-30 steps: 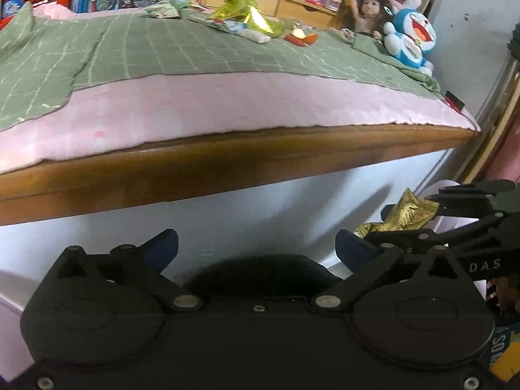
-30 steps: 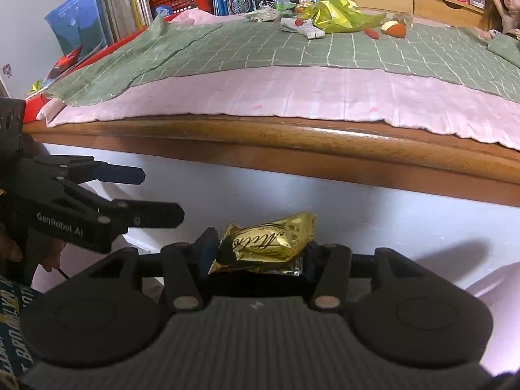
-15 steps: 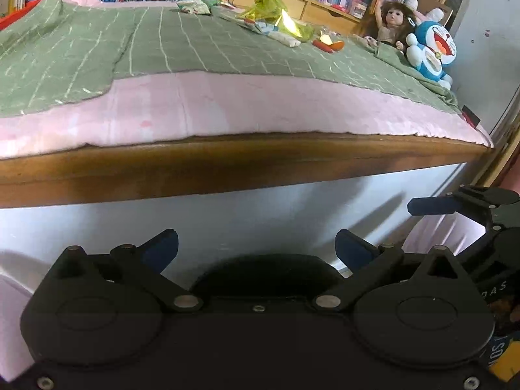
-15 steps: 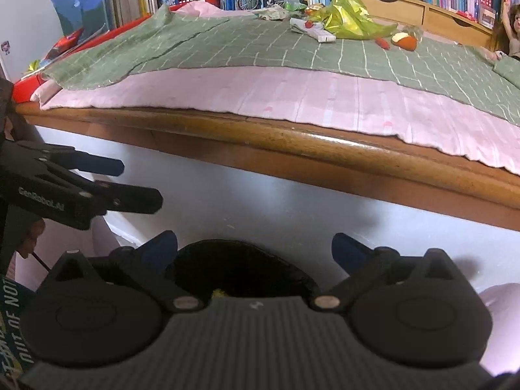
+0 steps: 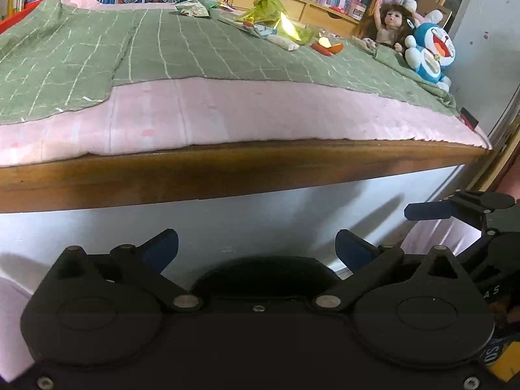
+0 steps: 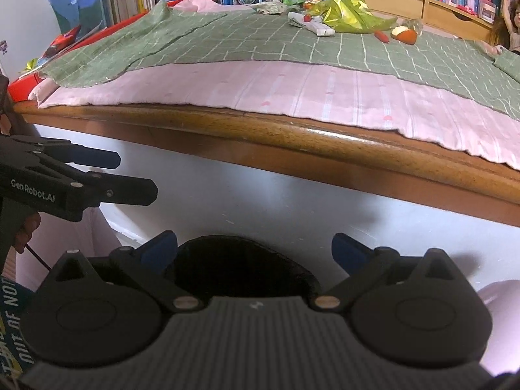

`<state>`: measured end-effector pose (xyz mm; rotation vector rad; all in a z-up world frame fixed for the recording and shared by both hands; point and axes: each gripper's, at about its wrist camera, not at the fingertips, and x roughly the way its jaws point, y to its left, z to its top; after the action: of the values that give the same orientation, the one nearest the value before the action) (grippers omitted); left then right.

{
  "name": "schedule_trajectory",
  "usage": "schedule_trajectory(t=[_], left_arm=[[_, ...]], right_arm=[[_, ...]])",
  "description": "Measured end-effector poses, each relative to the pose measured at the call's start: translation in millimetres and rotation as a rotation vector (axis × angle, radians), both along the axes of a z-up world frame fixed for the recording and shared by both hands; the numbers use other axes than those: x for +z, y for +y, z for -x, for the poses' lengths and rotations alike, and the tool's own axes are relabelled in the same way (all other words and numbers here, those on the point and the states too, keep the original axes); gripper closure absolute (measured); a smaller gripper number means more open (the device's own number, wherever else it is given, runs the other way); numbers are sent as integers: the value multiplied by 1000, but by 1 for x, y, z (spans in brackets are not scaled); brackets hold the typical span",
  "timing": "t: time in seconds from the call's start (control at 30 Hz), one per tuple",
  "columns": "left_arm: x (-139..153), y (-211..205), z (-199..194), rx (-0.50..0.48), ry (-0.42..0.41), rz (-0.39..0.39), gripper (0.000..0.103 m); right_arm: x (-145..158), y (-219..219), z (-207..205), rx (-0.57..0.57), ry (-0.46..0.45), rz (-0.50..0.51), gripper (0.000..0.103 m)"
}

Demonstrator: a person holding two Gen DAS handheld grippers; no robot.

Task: Organize books
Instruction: 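Raise both empty tools back over the bed toward the snacks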

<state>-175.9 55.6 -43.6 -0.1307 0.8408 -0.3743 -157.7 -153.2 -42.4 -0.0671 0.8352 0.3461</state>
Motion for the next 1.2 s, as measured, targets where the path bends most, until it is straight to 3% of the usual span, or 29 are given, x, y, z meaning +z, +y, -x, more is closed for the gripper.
schedule_trajectory(t=[0.4,0.6,0.83,1.07,1.2], left_arm=[[29,0,4,-56,-22,66,0],[49,0,7,-87,-76,15,0],[70,21,-17,-30,-99,75,0],[112,33,-59,34,-284,10,0],[126,33,-97,55,-348,-25,0]], right_arm=[[31,-14,-4,-42,-46,-10,0],[44,-22,-15,-54,-57,-53,0],[59,-35,-34,-86,-113,-69,0],[84,-41,-63,-96,-247,-15,0],[95,-53,-93,-122,-286,-43,0]])
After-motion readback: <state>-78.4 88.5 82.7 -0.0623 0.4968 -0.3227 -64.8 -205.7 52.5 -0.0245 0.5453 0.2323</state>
